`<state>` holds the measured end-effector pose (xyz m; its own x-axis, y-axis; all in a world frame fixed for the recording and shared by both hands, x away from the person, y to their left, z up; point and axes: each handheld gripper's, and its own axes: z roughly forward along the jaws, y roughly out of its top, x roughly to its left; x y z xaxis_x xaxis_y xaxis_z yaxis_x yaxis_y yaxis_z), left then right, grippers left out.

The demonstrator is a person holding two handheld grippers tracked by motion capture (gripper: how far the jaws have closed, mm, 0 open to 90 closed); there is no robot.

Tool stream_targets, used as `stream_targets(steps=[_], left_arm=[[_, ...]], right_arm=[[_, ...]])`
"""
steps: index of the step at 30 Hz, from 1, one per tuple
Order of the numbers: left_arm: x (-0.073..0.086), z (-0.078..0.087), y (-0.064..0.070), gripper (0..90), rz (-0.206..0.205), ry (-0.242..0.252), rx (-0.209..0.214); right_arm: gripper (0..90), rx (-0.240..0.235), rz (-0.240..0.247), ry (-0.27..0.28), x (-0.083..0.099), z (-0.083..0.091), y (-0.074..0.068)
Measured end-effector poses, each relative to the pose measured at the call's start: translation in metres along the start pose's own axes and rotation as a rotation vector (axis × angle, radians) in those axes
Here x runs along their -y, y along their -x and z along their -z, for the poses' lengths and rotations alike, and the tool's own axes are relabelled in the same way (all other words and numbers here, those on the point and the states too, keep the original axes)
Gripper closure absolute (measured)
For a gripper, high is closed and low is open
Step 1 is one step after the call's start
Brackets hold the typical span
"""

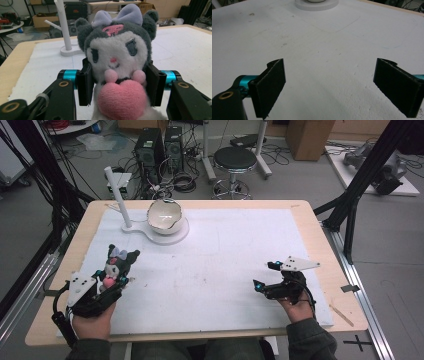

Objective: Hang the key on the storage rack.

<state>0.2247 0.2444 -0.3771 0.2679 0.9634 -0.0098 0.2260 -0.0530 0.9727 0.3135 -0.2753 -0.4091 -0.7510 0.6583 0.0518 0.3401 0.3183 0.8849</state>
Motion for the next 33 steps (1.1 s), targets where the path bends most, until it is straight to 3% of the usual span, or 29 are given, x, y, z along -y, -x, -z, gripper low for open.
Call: stream_targets(steps=[9, 18, 33], left_arm=[[-0.017, -0.008, -0.014, 49.0, 0.012, 0.009, 0.002], [-0.037, -0.023, -0.026, 49.0, -0.004, -0.006, 0.0], [-0.058, -0.048, -0.052, 49.0, 0.038, -0.005, -0.022]], right_arm=[[9.6, -0.012, 0.003, 0.001, -0.002, -0.002, -0.002], [9.6, -0.02, 0.015, 0.001, -0.002, -0.004, -0.004], [9.6, -0.023, 0.019, 0.002, -0.002, -0.005, -0.004]])
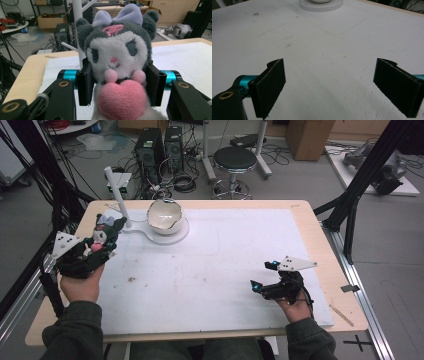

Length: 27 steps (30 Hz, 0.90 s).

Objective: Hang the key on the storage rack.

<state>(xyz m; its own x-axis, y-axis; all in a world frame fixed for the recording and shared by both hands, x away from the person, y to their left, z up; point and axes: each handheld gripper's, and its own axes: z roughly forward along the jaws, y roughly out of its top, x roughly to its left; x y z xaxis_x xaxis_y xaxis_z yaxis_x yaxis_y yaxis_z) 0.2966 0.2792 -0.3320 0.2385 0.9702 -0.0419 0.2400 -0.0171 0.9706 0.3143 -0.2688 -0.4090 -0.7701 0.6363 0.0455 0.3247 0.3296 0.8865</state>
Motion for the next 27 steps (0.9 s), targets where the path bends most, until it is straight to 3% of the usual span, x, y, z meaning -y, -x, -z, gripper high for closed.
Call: stream_targets(steps=[20, 27], left_arm=[[-0.023, -0.042, -0.034, 49.0, 0.019, -0.032, -0.063], [-0.033, -0.058, -0.039, 48.9, 0.018, -0.039, -0.072]], right_arm=[[9.6, -0.009, -0.004, -0.003, 0.0, -0.002, 0.0], [9.6, -0.012, -0.005, -0.004, 0.0, -0.002, 0.0]])
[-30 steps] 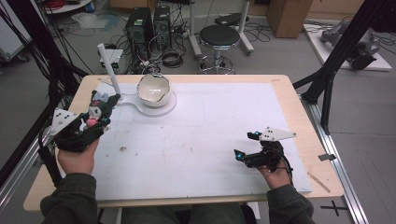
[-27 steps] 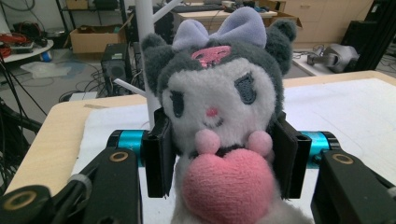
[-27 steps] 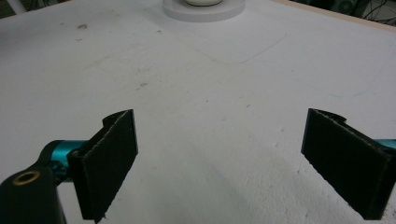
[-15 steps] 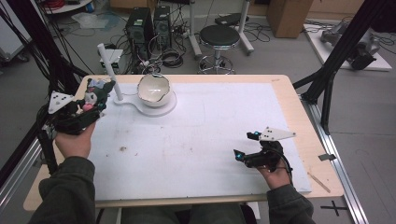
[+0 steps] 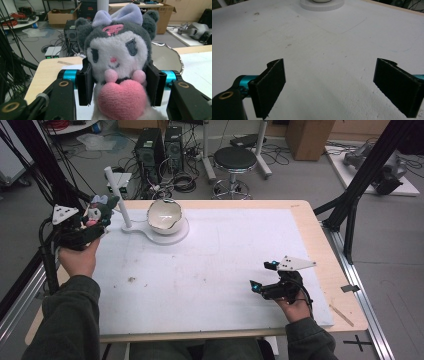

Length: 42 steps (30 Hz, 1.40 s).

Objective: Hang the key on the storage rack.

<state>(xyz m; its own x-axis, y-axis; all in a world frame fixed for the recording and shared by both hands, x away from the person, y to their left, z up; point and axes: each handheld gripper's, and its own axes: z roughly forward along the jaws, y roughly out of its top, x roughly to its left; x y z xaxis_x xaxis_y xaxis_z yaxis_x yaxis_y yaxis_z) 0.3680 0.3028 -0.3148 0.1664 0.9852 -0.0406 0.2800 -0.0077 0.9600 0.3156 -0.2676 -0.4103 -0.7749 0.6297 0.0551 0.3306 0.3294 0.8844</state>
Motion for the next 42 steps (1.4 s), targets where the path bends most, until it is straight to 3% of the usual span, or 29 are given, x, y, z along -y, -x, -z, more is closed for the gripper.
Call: stream_targets(steps=[4, 14, 26, 31, 42], left_arm=[[-0.005, -0.008, 0.0, 48.9, -0.016, -0.013, -0.002], [-0.012, -0.024, -0.008, 48.9, 0.012, -0.026, -0.027], [-0.008, -0.038, -0.011, 48.8, 0.027, -0.046, -0.046], [-0.008, -0.041, -0.015, 48.8, 0.052, -0.051, -0.057], [0.0, -0.043, -0.022, 48.6, 0.065, -0.077, -0.079]], right_arm=[[9.6, 0.001, 0.001, 0.001, 0.0, 0.0, 0.001], [9.6, -0.002, -0.001, 0.001, 0.0, -0.001, 0.0], [9.6, -0.002, -0.004, 0.004, 0.0, 0.0, 0.001], [9.6, -0.005, -0.002, 0.004, 0.001, 0.0, 0.001], [9.6, -0.006, -0.005, 0.003, 0.001, 0.0, 0.0]])
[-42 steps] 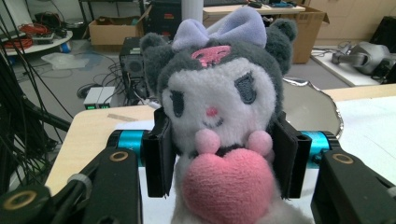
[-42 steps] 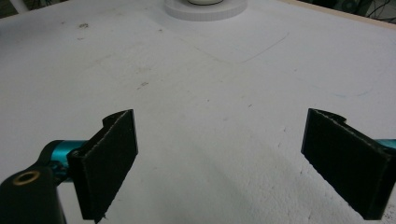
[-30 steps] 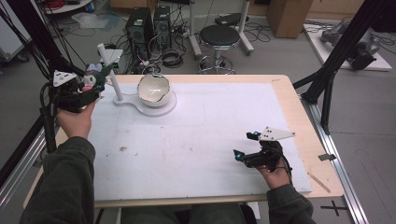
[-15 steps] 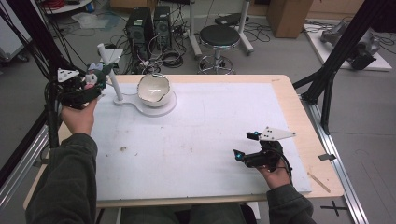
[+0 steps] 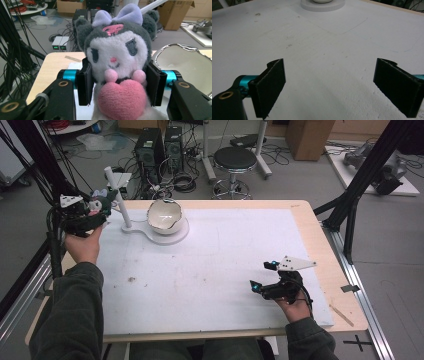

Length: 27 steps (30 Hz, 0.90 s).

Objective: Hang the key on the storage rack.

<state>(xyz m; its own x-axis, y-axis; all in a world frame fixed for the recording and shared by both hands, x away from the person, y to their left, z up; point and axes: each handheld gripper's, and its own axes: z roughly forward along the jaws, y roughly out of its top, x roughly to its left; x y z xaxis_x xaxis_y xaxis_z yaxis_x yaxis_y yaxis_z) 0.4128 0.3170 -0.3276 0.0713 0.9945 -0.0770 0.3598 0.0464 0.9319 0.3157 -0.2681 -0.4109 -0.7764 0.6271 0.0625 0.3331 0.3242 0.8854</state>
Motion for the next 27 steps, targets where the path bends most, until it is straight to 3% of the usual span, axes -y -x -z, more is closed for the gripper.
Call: stream_targets(steps=[8, 10, 13, 19, 27], left_arm=[[0.016, 0.0, -0.008, 48.3, 0.025, -0.023, 0.001], [0.019, -0.002, -0.008, 48.1, 0.011, -0.044, 0.004], [0.022, 0.0, -0.006, 48.1, 0.01, -0.025, 0.014], [0.031, 0.001, -0.007, 47.9, 0.001, -0.038, 0.022], [0.044, -0.001, -0.004, 47.2, -0.066, -0.081, 0.019]], right_arm=[[9.6, -0.001, 0.005, -0.002, 0.0, -0.001, 0.0], [9.6, -0.002, 0.008, -0.003, 0.0, -0.001, 0.0], [9.6, 0.0, 0.007, -0.003, 0.0, -0.001, -0.001], [9.6, 0.003, 0.004, -0.001, 0.0, -0.001, 0.0], [9.6, 0.004, 0.005, -0.002, 0.0, -0.001, 0.0]])
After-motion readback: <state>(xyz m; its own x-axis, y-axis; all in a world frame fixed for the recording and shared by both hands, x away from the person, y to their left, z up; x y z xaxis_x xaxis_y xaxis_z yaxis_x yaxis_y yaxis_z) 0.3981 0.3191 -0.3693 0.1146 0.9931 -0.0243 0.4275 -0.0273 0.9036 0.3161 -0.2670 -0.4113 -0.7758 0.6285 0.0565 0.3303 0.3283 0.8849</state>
